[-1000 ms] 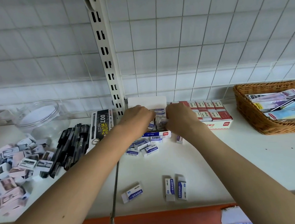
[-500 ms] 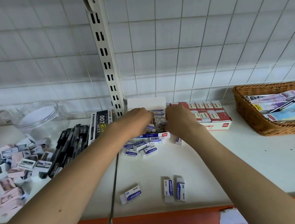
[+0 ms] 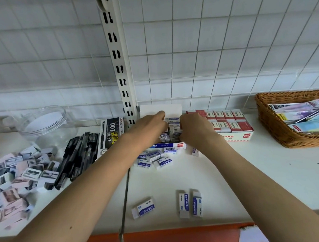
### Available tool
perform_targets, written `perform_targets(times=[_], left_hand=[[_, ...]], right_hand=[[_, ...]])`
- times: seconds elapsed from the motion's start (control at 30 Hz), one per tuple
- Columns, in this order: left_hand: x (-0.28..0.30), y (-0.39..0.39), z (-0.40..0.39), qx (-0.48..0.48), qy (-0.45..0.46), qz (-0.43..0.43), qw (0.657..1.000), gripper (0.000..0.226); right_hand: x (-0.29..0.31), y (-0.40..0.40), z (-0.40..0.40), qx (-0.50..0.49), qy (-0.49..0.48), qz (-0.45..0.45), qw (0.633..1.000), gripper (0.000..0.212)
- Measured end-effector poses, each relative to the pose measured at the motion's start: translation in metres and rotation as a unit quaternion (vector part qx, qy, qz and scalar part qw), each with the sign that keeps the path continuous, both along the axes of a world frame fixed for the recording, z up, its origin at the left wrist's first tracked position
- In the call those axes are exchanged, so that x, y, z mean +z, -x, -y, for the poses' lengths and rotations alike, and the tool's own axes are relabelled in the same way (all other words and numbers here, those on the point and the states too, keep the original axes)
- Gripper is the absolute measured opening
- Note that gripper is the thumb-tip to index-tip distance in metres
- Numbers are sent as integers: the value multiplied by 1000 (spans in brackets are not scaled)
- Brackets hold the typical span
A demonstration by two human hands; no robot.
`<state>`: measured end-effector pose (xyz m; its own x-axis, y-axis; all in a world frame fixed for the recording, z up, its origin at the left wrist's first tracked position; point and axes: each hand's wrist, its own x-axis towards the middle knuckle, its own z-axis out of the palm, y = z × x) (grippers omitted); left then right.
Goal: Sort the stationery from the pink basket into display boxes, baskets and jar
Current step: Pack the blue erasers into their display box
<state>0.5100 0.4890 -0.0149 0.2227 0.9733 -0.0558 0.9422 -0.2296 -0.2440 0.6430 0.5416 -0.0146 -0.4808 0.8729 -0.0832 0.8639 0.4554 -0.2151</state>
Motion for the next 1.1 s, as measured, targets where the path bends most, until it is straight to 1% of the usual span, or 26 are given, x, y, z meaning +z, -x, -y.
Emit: perform_targets(times=[0.03,0.07,0.13,0.2,0.33,0.5,0.57,0.63,0.73,0.77,0.83,0.87,0.93,1.03,1.1], left_hand=[[0,-2,1,24,-1,5,1000,7],[0,-2,1,34,-25,-7,999,9],[0,0,0,37,-31,0,999,10],[-3,2,-1,49,-33,44,997,11],[-7,8,1,74,-4,138,988,22],[-3,15,-4,118,52,207,970,34],[0,17,-3,127,51,236,962,36],[0,18,-1,136,22,254,957,35],[-3,14,3,140,-7,268,953,35],[-4,12,5,135,-6,270,953,30],[-8,9,6,127,-9,252,959,12],[-9,9,6,126,-17,242,962,13],[-10,10,5,125,-24,232,964,22],[-9,10,6,107,-41,198,974,14],[-10,10,6,85,-52,165,981,18]], right_hand=[[0,0,0,0,-2,2,1000,29],[-1,1,0,0,-5,3,1000,29],[-1,1,0,0,-7,3,1000,28],[-3,1,-1,1,-9,0,1000,28],[-2,-1,-5,20,-1,-5,1000,22],[4,-5,-10,38,-4,6,999,22],[3,-5,-9,35,-13,4,999,24],[3,-7,-8,36,-18,1,999,23],[4,-11,-4,41,-17,-18,999,24],[6,-13,-3,41,-19,-26,999,24],[7,-16,-1,46,-25,-37,998,22],[6,-17,-1,49,-26,-39,998,20],[6,-18,-1,51,-26,-38,998,19],[4,-20,1,45,-31,-45,997,18],[4,-19,2,46,-40,-41,997,20]])
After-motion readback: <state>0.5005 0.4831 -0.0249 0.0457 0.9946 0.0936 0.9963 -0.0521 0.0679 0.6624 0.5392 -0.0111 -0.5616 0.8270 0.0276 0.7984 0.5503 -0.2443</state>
